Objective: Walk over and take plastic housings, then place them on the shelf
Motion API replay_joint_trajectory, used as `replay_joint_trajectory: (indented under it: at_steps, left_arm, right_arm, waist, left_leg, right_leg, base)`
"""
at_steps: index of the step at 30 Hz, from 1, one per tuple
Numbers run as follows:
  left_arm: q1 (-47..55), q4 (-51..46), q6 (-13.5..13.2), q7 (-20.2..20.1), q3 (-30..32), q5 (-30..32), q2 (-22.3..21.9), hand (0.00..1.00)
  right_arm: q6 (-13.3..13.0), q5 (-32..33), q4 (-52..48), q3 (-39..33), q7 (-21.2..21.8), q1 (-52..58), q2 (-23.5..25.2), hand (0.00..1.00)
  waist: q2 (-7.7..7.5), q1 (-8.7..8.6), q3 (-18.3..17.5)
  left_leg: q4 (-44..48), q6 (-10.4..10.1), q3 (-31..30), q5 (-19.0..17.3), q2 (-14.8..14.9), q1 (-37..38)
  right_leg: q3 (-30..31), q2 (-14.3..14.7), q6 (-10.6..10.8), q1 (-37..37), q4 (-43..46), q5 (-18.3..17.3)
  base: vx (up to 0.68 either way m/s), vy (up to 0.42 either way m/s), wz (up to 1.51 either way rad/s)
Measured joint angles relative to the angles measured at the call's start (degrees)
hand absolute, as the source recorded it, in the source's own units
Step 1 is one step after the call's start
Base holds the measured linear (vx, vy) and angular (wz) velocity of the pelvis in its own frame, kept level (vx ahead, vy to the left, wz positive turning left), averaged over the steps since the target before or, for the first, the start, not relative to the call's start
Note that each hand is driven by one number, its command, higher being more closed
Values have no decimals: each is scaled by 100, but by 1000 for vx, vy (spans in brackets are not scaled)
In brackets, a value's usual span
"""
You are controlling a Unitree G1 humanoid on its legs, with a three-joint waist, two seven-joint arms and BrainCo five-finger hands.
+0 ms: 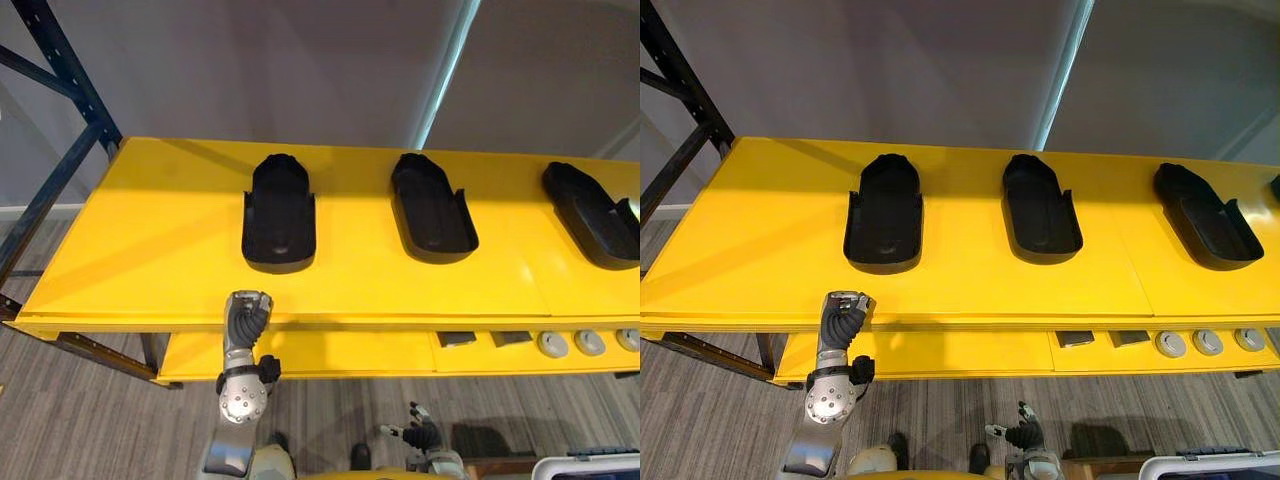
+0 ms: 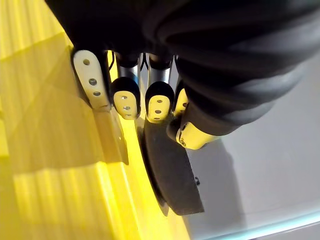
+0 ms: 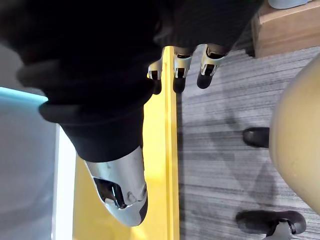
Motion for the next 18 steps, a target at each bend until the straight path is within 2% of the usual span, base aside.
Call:
replay_joint_trajectory:
  at_steps: [7,11,13,15,18]
  left_arm:
    - [-163,20,69,112,-98,-4,132,100]
    - [-304,-201,21,151,-564,-6,241,100]
    - [-486,-386,-117,127,-736,-4,232,100]
    - [-577,-686,-310,60,-803,-3,221,100]
    - [-554,-836,-415,67,-846,-3,214,100]
  right_arm:
    - [48,1,-15,21,0,-54,3,0]
    - [47,3,-15,27,-8,-56,23,0]
    - [45,7,-14,53,-30,-55,46,0]
    - [26,7,-14,74,-115,-45,64,0]
    - [25,7,-3,77,-127,-32,60,0]
  waist:
    - [-30,0,-25]
    - [-64,-14,-36]
    - [-106,-60,-63]
    - [-146,-198,-89]
    - [-146,-246,-88]
  left_leg:
    - [12,-20,103,63,32,-167]
    - [94,12,123,117,69,-258]
    - [98,23,123,121,65,-255]
    - [105,35,123,115,62,-251]
    - [99,37,119,115,61,-249]
  right_leg:
    - [69,8,45,-241,-7,71]
    - [75,15,26,-268,-22,174]
    - [78,12,28,-263,-35,193]
    - [101,11,28,-257,-54,197]
    - [94,12,28,-242,-79,197]
  base:
    - [-42,8,-6]
    - [14,7,-7]
    - [15,10,-7]
    - [33,11,-6]
    - [38,4,0]
